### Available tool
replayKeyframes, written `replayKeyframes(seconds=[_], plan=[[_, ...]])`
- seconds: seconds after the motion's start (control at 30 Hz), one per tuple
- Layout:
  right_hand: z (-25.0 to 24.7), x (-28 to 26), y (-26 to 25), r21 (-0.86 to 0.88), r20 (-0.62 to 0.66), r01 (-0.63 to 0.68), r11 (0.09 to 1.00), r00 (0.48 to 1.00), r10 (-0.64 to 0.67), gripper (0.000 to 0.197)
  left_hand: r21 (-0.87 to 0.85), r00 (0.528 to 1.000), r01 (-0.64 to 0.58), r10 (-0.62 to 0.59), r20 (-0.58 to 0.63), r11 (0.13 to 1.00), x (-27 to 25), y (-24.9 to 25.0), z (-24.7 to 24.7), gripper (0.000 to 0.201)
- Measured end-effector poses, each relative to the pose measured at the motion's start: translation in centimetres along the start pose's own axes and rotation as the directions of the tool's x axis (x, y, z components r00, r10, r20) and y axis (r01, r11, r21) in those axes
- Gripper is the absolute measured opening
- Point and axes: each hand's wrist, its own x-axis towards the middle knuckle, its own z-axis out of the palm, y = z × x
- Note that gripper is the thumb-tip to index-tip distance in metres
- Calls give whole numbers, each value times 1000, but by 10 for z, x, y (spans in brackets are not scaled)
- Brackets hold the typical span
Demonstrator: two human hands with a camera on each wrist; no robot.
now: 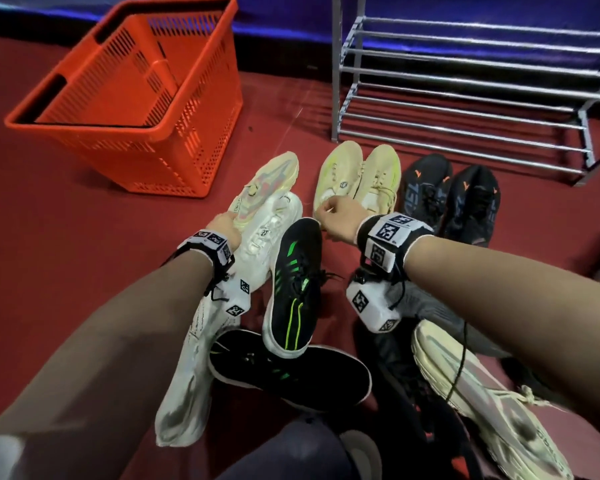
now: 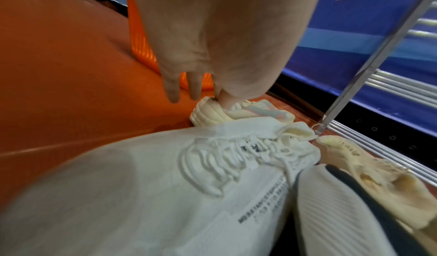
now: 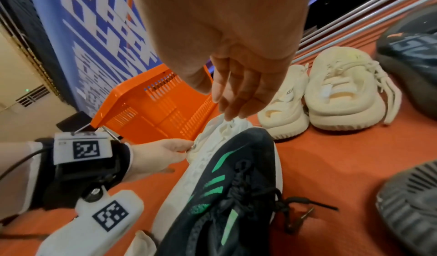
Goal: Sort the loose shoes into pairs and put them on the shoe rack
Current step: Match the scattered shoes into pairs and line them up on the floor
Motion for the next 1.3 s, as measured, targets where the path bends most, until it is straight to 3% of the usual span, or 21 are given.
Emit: replayKeyframes(seconds=[0.13, 0.23, 0.37, 0.53, 0.63, 0.7, 0.77, 0.87, 0.97, 1.1, 1.3], plan=[[17, 3, 1, -7, 52, 15, 1000, 999, -15, 18, 13, 993, -34, 32, 112, 999, 18, 1, 9, 59], [13, 0, 17, -62, 44, -17, 998, 999, 20, 20, 45, 998, -6, 4, 59, 999, 24, 12, 15, 53], [14, -4, 37, -58, 14, -52, 997, 998, 53, 20, 64, 992, 116, -113, -50, 991, 25, 16, 18, 49], [15, -6, 41, -33, 36, -70, 997, 997, 71, 15, 126, 985, 168, -162, -61, 978, 22, 28, 19, 50], [15, -5, 40, -42, 65, -69, 997, 995, 72, 16, 47, 971, 231, -227, -76, 972, 23, 23, 14, 52], [14, -6, 40, -31, 67, -63, 998, 996, 65, 13, 16, 978, 196, -194, -76, 980, 23, 15, 8, 50], [11, -7, 40, -27, 63, -64, 998, 996, 66, 12, -52, 975, 153, -159, -153, 987, 18, 11, 2, 43], [3, -12, 41, -18, 50, -73, 997, 996, 74, 18, -157, 900, 24, -89, -426, 987, -5, 22, -11, 30], [-10, -17, 42, -22, 27, -83, 996, 996, 83, 15, -179, 833, -93, -22, -553, 979, -35, 49, -29, 24], [-36, -30, 44, 27, -15, -103, 994, 995, 103, 14, -65, 788, -277, 188, -586, 959, -75, 93, -31, 25], [-76, -63, 76, -31, -110, -162, 986, 981, 158, 22, 58, 687, -570, 513, -515, 820, -137, 133, 18, 23]])
